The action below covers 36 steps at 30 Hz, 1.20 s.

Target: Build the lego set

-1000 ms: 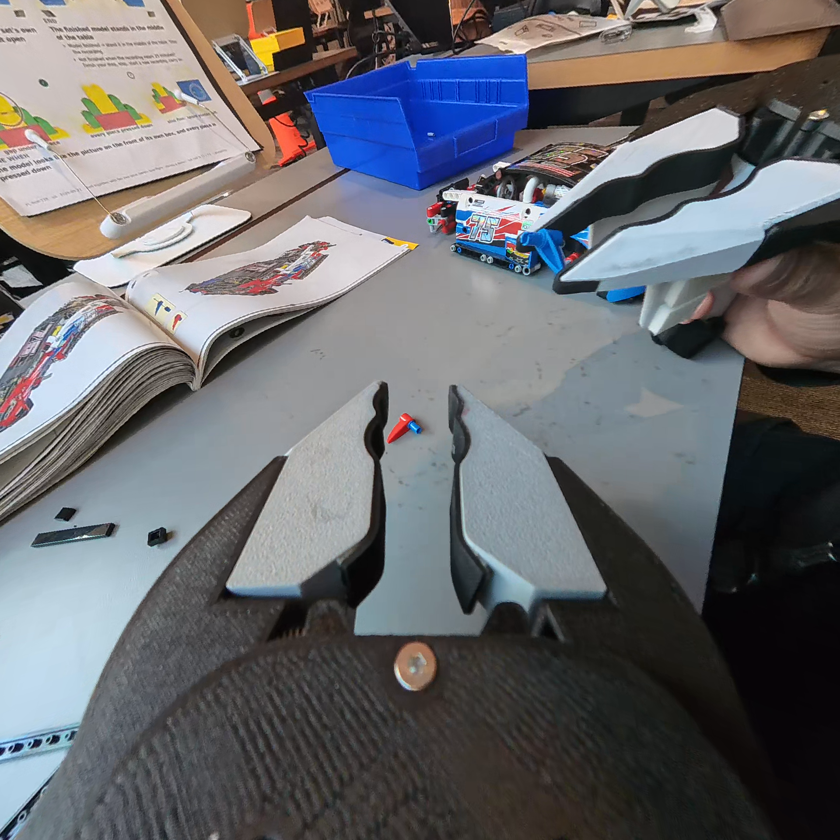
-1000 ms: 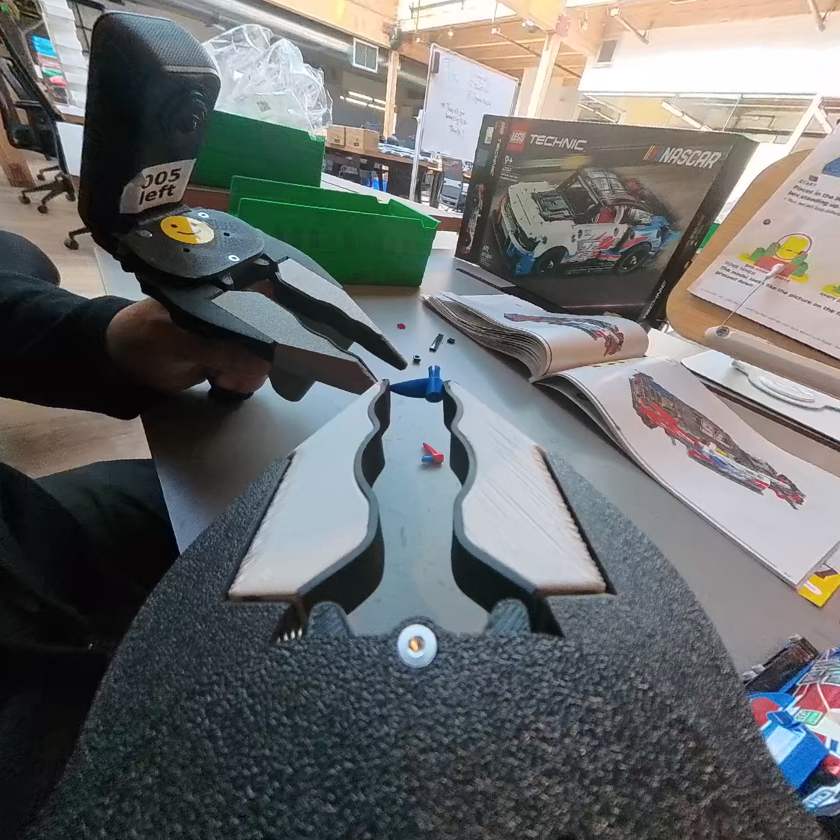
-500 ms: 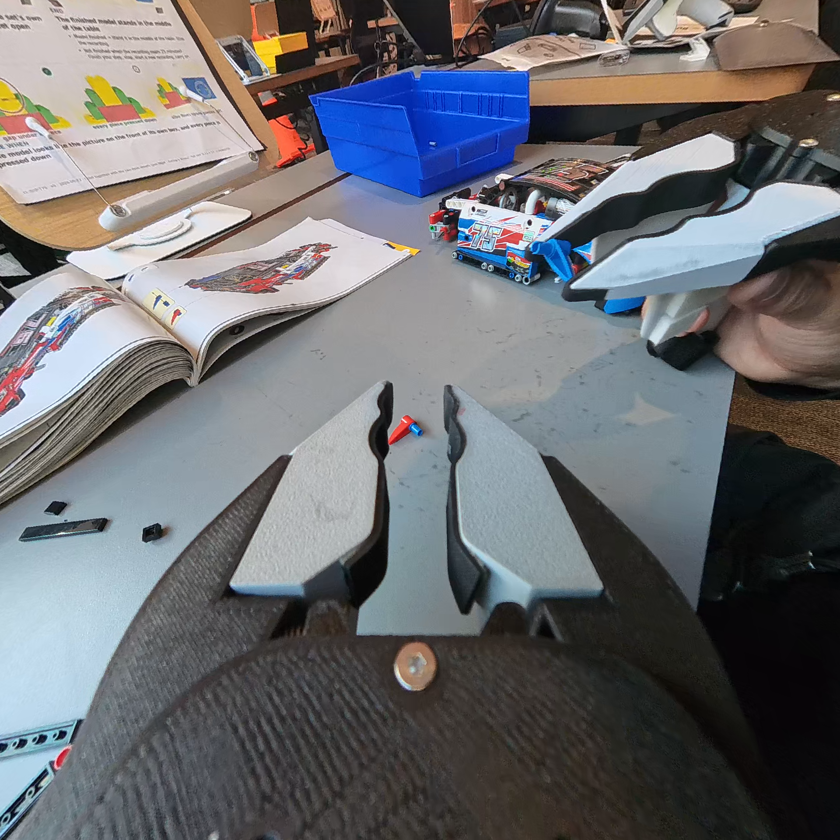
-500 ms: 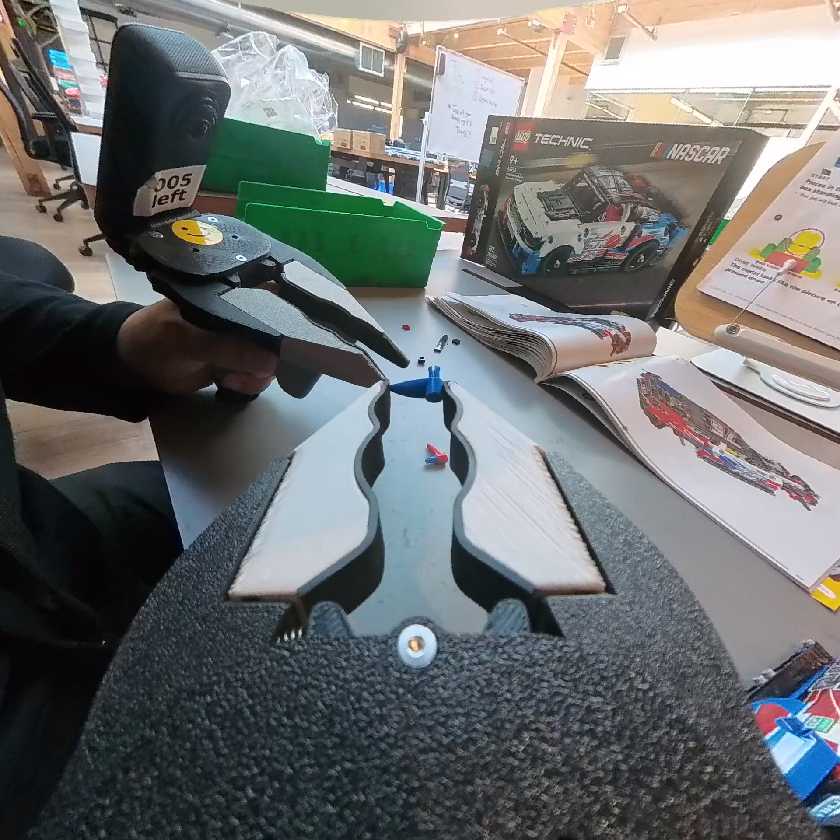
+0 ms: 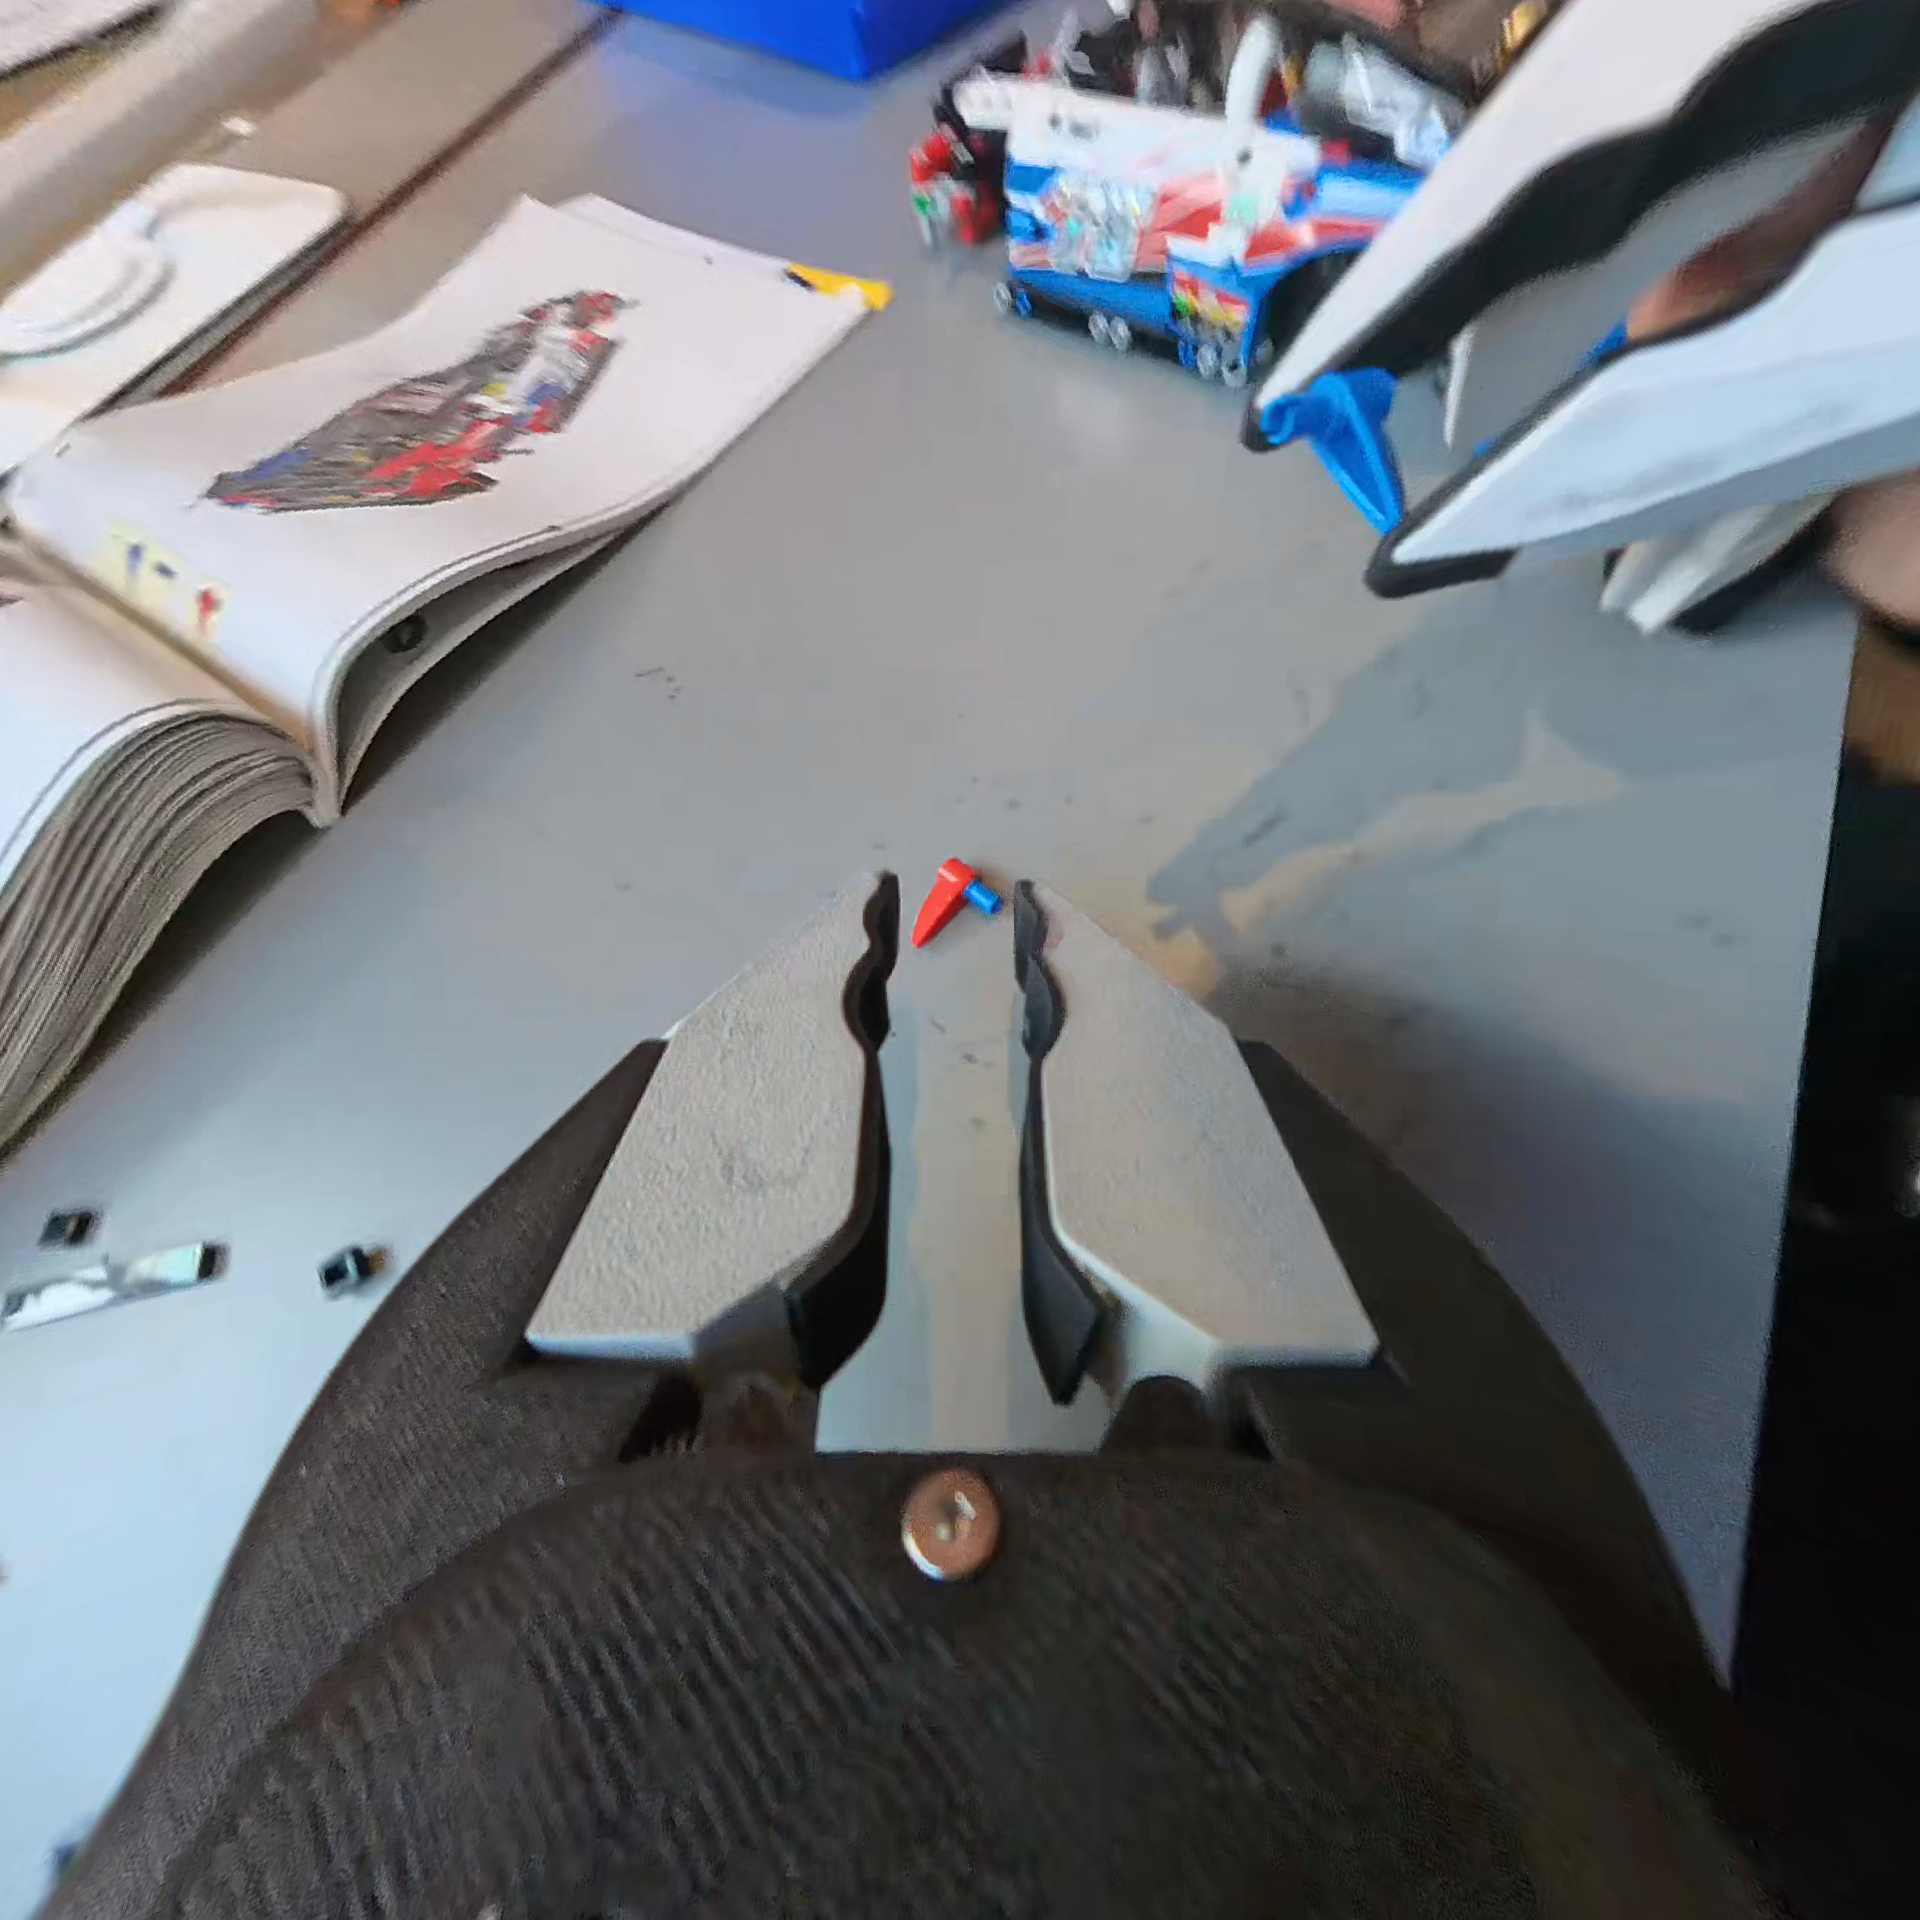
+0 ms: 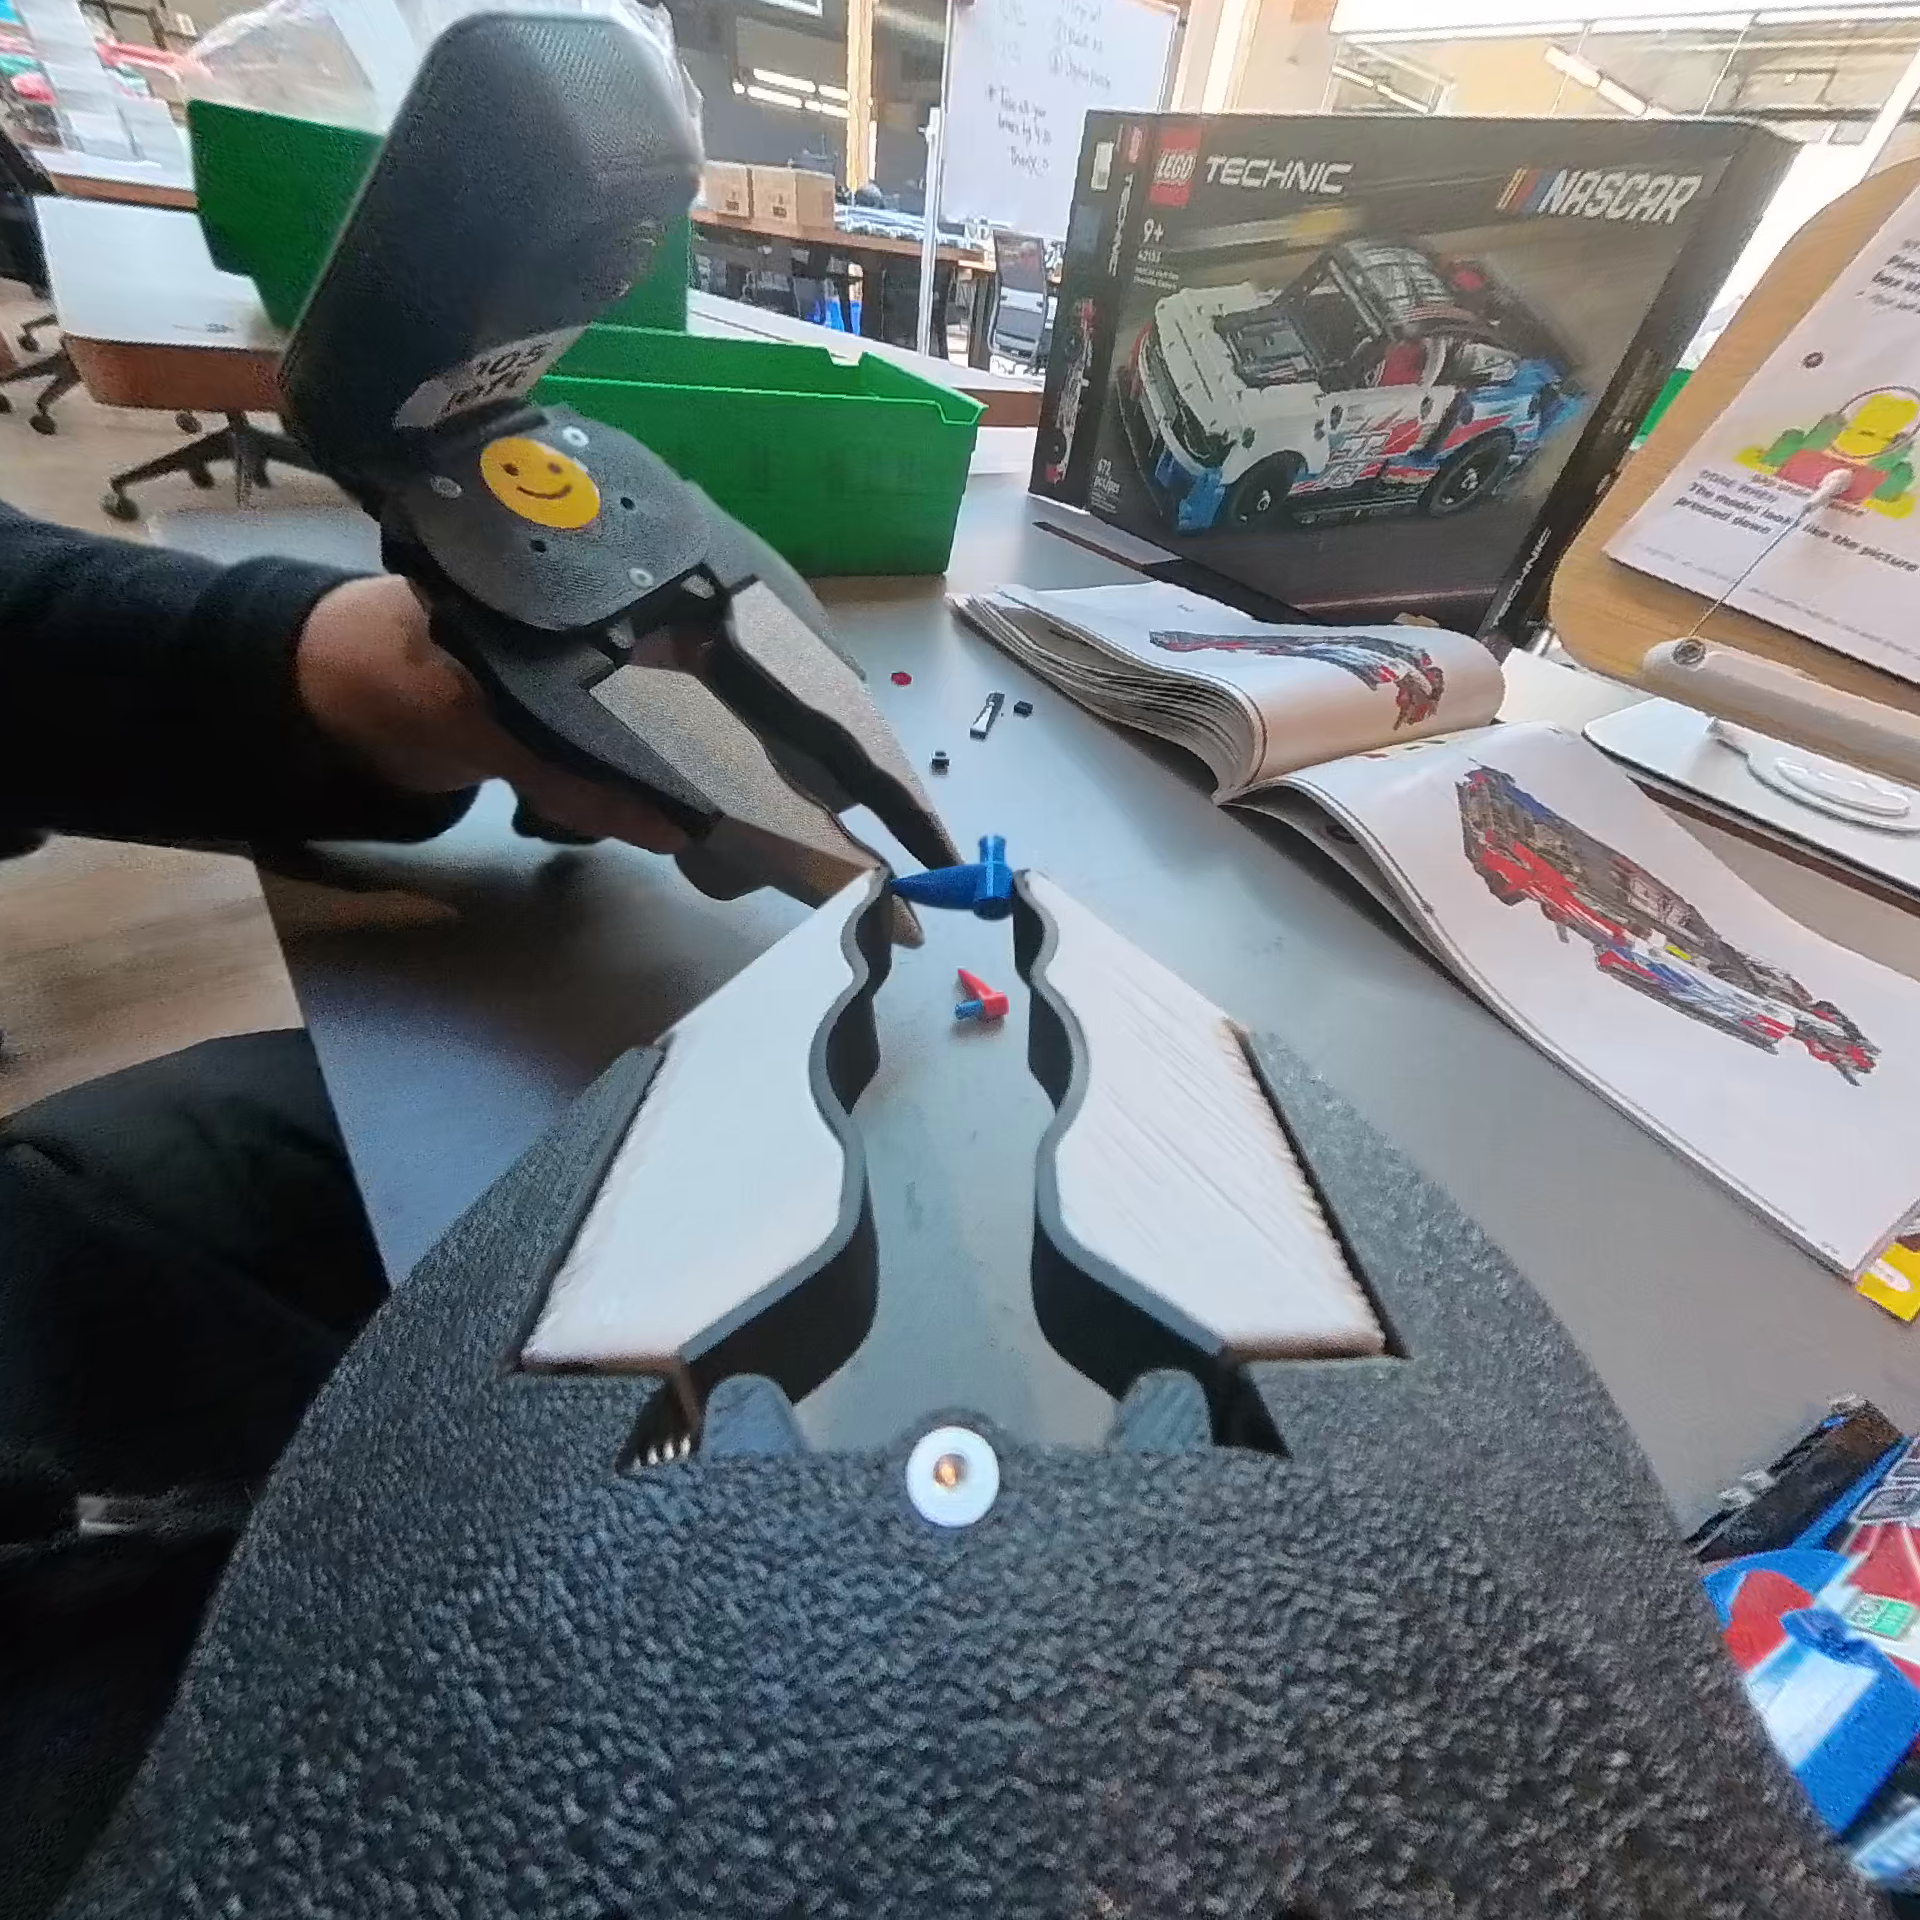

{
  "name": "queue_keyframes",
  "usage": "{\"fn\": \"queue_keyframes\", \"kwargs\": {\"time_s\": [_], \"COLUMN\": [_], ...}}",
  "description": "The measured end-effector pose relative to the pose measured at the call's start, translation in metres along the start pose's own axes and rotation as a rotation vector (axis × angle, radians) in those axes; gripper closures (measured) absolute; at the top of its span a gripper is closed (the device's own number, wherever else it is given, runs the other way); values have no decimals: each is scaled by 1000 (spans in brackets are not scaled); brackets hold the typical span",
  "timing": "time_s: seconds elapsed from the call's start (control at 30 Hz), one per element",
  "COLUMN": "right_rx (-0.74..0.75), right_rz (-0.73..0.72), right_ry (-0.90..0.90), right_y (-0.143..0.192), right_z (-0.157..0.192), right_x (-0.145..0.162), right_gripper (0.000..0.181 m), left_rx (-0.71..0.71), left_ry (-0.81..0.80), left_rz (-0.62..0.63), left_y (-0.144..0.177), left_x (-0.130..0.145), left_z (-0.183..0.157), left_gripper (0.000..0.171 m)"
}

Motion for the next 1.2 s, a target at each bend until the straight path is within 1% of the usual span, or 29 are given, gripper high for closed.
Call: {"fn": "queue_keyframes", "kwargs": {"time_s": [0.07,0.13,0.23,0.3,0.4,0.47,0.5,0.53,0.57,0.6,0.73,0.87,0.97,1.07,1.17,1.2], "right_rx": [-22,-42,-97,-114,-103,-109,-110,-105,-104,-105,-80,-49,-25,-14,-79,-104], "right_rz": [69,144,299,393,488,558,583,585,586,582,538,463,374,260,85,33], "right_ry": [-19,-45,-115,-140,-140,-141,-141,-140,-143,-145,-109,-76,-79,-104,-195,-233], "right_y": [-4,-7,-13,-16,-20,-22,-23,-23,-23,-23,-22,-19,-15,-9,0,4], "right_z": [2,3,3,3,3,4,4,3,3,3,2,0,-3,-6,-4,-4], "right_x": [7,14,32,43,55,64,67,67,68,67,62,53,42,28,4,-5], "right_gripper": [160,160,160,160,159,159,157,157,158,158,152,152,151,151,154,154], "left_rx": [40,81,141,147,150,163,172,192,215,213,150,78,-11,-155,-250,-276], "left_ry": [-63,-119,-177,-201,-238,-254,-254,-248,-240,-237,-265,-323,-374,-475,-596,-629], "left_rz": [78,133,226,235,260,264,264,265,269,270,266,254,206,50,-134,-172], "left_y": [-6,-12,-19,-22,-25,-27,-28,-29,-30,-31,-33,-31,-27,-16,2,7], "left_x": [3,7,16,16,14,13,13,13,14,14,15,16,11,-13,-41,-47], "left_z": [3,7,12,18,22,22,21,19,17,17,22,25,28,29,17,13], "left_gripper": [149,151,148,149,145,145,148,155,166,171,171,171,171,171,171,171]}}
Point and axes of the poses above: each gripper's, where its closed fingertips meet, y back along the fingers, x out of its underside, z = x × y across the jaws, the point moved 4 cm from there along y, back along the fingers, and after that the axes turned 5 degrees about -z, right-handed, at the moved point
